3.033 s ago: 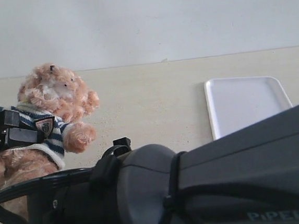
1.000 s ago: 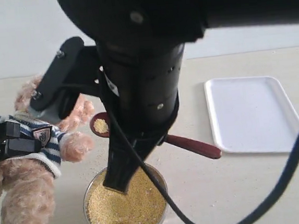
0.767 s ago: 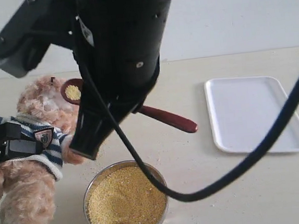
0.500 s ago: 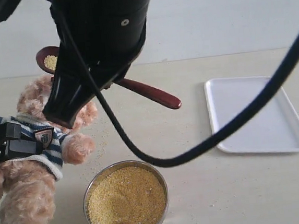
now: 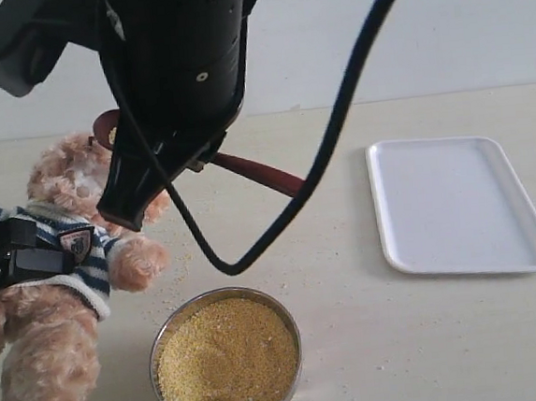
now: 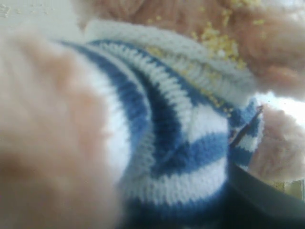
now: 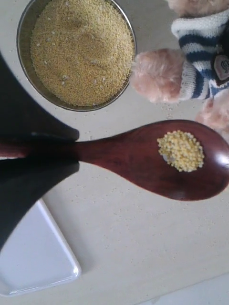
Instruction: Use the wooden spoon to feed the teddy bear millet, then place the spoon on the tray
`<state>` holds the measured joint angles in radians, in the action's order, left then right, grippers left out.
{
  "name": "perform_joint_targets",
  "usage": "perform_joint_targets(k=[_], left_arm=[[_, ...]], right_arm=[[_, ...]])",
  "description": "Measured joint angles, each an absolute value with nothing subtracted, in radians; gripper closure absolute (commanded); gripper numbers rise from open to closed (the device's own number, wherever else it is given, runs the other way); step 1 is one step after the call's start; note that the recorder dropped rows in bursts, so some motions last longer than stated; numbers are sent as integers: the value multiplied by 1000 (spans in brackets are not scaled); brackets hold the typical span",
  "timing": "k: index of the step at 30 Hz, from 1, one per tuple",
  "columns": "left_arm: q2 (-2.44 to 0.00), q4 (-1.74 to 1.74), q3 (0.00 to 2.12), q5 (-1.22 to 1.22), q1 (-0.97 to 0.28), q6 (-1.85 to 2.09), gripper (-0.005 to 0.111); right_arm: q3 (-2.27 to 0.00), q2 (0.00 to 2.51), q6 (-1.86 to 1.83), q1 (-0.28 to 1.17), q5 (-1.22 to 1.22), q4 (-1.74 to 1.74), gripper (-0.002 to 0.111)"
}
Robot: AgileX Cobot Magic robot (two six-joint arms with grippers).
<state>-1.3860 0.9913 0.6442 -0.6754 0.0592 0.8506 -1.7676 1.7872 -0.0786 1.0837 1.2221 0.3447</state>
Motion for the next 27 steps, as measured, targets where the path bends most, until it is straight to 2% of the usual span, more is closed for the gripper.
perform_joint_targets(k=[8, 17, 27], left_arm=[[-1386, 991, 644, -671, 59, 851, 102], [-1386, 993, 644, -674, 59, 851, 102], [-1386, 993, 644, -691, 59, 851, 102]], right_arm=[[-1770, 1833, -119, 1100, 1158, 365, 108], [-1772, 1928, -120, 1196, 1130, 668, 108], [-1772, 1988, 24, 1225, 1071, 904, 108]])
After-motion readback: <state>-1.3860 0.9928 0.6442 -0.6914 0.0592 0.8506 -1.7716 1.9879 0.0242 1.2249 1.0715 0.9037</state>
